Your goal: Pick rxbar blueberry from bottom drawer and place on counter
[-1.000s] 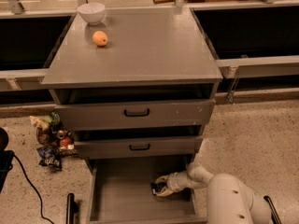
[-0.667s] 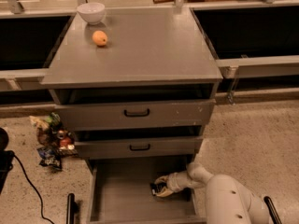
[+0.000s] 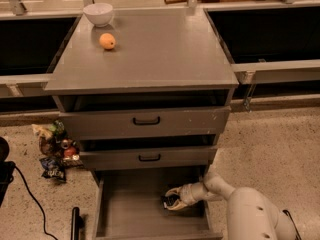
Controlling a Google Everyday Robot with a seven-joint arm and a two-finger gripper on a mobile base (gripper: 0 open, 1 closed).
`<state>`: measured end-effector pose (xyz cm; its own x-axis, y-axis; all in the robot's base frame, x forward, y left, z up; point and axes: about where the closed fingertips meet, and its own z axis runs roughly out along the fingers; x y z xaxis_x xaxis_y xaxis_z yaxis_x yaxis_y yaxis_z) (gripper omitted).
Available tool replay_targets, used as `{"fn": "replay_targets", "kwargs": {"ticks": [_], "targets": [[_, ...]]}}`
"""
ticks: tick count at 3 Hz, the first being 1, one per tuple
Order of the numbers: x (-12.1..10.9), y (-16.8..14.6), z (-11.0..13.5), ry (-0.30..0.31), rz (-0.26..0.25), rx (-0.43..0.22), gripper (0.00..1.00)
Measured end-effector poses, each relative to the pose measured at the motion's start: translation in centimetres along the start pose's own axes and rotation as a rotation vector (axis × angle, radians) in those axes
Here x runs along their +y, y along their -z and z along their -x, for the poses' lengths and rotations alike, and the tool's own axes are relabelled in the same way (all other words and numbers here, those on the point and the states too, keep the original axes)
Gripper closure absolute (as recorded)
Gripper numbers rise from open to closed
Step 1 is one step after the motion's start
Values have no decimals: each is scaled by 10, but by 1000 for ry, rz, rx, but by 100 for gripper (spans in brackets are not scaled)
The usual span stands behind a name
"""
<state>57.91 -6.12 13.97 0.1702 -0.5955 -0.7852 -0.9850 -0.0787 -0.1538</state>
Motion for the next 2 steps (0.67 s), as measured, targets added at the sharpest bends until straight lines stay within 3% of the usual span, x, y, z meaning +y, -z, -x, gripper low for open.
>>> {"fn": "replay_targets", "kwargs": {"ticks": [1,2], "targets": [[6,25,36,113,4,-67,100],[6,25,36,114,4,-67,100]]}}
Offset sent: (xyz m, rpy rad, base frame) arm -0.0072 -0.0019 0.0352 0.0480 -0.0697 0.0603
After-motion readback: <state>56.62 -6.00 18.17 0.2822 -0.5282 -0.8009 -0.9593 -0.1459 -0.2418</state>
